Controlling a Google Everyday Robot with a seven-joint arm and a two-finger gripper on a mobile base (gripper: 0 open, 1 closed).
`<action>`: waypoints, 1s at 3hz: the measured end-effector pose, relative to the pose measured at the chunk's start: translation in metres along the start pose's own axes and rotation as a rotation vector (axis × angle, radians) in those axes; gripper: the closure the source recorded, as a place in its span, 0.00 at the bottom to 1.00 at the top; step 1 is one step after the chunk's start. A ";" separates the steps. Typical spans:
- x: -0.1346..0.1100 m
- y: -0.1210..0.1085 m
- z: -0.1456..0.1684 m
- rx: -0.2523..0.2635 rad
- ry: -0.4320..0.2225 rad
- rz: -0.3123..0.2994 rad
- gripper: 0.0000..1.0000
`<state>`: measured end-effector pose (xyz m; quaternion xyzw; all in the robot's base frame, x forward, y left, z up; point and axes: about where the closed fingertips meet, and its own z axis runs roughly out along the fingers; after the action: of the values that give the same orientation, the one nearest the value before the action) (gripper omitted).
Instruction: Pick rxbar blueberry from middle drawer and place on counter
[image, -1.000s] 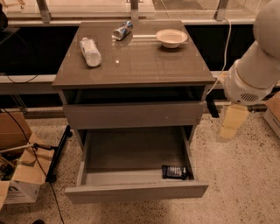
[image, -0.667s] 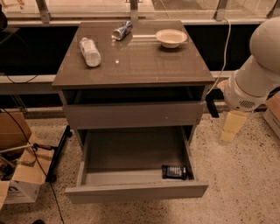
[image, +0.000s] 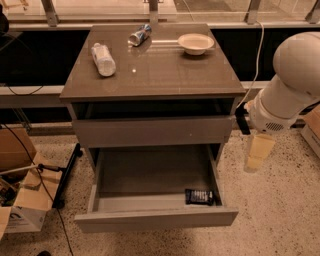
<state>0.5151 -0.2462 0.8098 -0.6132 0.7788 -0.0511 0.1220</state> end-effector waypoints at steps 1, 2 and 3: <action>0.000 0.004 0.027 -0.010 -0.074 0.007 0.00; 0.001 -0.005 0.061 -0.024 -0.178 -0.009 0.00; 0.000 -0.017 0.098 -0.052 -0.247 -0.039 0.00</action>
Offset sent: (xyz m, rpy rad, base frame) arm 0.0424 -0.0002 -0.1003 0.2968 -0.0282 0.1086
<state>0.5559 -0.2439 0.7194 -0.6327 0.7468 0.0428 0.2001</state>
